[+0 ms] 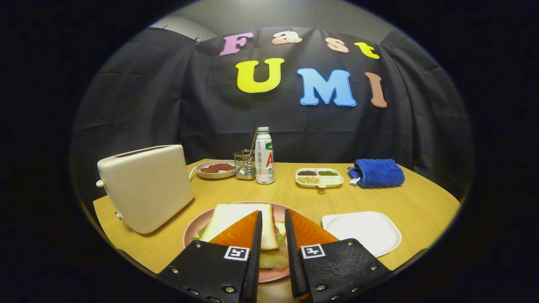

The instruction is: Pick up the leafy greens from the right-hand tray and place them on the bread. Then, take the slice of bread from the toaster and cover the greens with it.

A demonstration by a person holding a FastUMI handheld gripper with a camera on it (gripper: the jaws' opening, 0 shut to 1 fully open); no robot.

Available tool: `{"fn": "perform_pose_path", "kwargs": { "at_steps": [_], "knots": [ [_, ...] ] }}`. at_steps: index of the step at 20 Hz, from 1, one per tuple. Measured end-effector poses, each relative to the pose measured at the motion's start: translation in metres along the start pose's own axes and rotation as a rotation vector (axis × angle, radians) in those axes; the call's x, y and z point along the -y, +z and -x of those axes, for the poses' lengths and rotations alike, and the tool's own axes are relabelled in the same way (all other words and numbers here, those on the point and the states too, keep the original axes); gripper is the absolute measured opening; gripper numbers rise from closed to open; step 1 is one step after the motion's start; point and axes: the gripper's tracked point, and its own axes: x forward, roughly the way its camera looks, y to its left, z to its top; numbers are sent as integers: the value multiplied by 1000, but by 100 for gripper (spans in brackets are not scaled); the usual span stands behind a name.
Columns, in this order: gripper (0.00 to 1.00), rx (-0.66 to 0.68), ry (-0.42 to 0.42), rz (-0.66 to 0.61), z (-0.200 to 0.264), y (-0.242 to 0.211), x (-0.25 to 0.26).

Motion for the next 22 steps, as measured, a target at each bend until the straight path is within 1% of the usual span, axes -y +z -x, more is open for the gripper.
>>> {"fn": "perform_pose_path", "kwargs": {
  "at_steps": [5, 9, 14, 19, 22],
  "knots": [
    [30, 11, 29, -6, 2, 21, 45],
    [30, 32, 12, 14, 10, 41, 99],
    [30, 64, 5, 2, 27, 63, 172],
    [30, 115, -56, 66, 43, 79, 256],
    [30, 125, -79, 42, 58, 81, 300]
  ]
}}
